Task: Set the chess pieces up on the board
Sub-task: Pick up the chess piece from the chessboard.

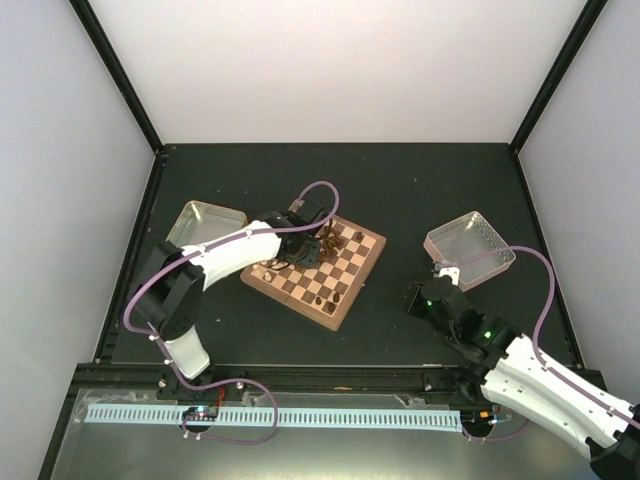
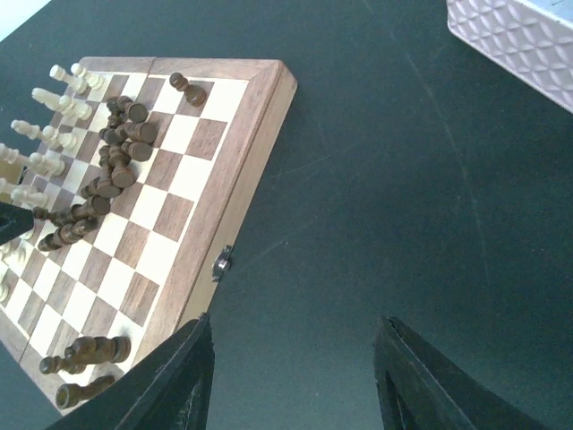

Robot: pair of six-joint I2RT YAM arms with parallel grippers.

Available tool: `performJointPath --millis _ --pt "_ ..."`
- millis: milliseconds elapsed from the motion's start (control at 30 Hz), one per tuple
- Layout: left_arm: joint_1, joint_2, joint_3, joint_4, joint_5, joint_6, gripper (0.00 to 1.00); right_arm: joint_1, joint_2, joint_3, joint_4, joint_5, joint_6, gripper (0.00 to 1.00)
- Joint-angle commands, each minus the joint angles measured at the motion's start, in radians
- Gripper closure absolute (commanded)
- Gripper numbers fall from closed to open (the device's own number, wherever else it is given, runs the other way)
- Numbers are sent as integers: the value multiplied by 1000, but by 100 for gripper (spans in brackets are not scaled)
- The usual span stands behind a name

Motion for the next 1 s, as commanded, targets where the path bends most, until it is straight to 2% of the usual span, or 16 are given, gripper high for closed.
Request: performJointPath --millis 0,167,400,633,967 --pt "12 27 46 47 5 33 63 -3 17 44 23 89 19 50" --pt "23 45 50 70 -25 51 57 -2 42 69 21 127 -3 50" --pt "50 73 42 74 -8 65 68 -3 94 90 26 143 -4 51" --pt "61 87 13 100 32 88 71 -3 156 118 40 137 -28 51" --pt "66 85 -9 107 47 94 90 -3 176 136 45 136 -38 54"
